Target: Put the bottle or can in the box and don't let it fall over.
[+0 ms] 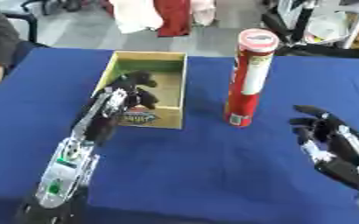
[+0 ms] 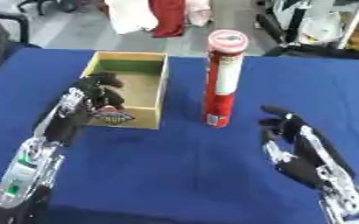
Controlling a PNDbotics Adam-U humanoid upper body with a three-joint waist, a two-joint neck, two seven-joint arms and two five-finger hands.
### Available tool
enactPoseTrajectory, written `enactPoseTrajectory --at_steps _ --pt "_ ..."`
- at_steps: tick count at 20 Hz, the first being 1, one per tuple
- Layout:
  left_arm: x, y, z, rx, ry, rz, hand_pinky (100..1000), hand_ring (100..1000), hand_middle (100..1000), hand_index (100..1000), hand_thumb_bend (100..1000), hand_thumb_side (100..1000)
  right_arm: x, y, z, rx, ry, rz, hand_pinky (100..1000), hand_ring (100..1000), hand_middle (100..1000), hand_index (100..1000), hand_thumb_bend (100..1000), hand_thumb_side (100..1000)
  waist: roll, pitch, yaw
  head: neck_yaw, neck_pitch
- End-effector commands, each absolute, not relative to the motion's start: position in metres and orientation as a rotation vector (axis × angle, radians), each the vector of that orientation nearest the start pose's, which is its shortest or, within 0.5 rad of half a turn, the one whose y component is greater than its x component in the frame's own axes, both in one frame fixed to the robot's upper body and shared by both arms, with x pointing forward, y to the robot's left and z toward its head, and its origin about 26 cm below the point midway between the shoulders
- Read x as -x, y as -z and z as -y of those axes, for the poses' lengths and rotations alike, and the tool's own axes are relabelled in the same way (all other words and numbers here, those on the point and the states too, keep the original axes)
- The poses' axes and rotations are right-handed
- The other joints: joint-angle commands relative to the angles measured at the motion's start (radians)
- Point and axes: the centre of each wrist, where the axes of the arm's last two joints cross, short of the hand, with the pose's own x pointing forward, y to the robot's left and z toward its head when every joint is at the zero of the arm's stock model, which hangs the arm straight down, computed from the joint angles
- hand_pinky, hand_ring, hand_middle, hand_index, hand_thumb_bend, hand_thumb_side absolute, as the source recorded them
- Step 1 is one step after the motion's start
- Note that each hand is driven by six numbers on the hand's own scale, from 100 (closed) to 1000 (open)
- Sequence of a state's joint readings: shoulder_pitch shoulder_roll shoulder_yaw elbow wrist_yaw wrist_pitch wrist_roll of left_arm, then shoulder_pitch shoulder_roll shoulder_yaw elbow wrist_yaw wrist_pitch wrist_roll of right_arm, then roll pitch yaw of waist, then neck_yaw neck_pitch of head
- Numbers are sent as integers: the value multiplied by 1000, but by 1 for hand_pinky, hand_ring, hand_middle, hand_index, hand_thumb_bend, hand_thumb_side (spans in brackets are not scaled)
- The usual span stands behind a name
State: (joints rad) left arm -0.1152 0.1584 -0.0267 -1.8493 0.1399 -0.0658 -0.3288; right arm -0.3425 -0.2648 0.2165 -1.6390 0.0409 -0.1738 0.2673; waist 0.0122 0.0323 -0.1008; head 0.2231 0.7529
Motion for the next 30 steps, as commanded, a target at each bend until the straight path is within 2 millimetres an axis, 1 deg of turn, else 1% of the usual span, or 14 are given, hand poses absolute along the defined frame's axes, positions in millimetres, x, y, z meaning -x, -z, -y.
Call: enactPoseTrajectory --at_steps 1,4,13,15,17,21,23,24,25,26,27,28,30 --pt "-293 -105 -254 277 433 2004 620 605 682 822 100 796 -351 -136 217 -100 -863 2068 791 818 889 892 100 350 0 -12 2 -5 -11" --pt "-292 -104 -255 278 426 2006 622 605 683 822 100 799 -360 -162 215 -46 -928 2113 792 819 886 896 100 354 0 -15 5 -8 -9" --pt "-292 -104 -256 305 420 2016 621 606 683 823 100 793 -378 -225 204 93 -1159 2193 795 830 884 913 100 373 -2 -19 14 -16 -12" --pt "-292 -104 -256 313 419 2018 621 606 683 823 100 794 -385 -239 198 94 -1222 2188 798 836 888 919 100 380 -3 -20 18 -19 -11" --pt "-292 -104 -256 322 420 2022 620 607 684 823 100 791 -392 -252 189 85 -1282 2177 806 853 901 933 123 402 -2 -21 22 -25 -13" --pt "-292 -104 -255 343 422 2025 619 608 684 824 100 795 -409 -272 164 63 -1380 2150 819 875 916 943 158 426 4 -20 29 -52 -16" --pt "-292 -104 -254 354 424 2027 619 608 684 824 100 794 -419 -278 149 53 -1433 2127 843 904 940 954 191 451 7 -19 35 -67 -16" --pt "-292 -104 -253 360 425 2029 619 609 684 824 100 791 -423 -280 141 43 -1461 2110 873 934 963 966 223 476 9 -19 38 -72 -17" --pt "-292 -104 -252 365 426 2031 619 609 684 824 100 791 -427 -280 134 31 -1488 2093 883 945 969 969 234 484 11 -19 40 -76 -17" --pt "-292 -104 -252 369 426 2032 619 609 684 824 100 792 -431 -280 127 21 -1519 2072 928 986 995 981 275 513 12 -19 43 -81 -19" --pt "-292 -104 -252 373 426 2033 619 609 685 826 100 792 -435 -280 120 11 -1554 2047 950 1000 1000 987 295 521 13 -19 45 -87 -21" --pt "-292 -104 -251 376 427 2033 619 609 685 826 100 791 -438 -279 113 2 -1594 2015 986 1000 1000 999 337 533 14 -19 47 -92 -22" --pt "-293 -104 -251 382 428 2034 619 610 685 828 100 791 -444 -278 101 -6 -1693 1932 1000 1000 1000 1000 444 544 14 -20 49 -99 -26"
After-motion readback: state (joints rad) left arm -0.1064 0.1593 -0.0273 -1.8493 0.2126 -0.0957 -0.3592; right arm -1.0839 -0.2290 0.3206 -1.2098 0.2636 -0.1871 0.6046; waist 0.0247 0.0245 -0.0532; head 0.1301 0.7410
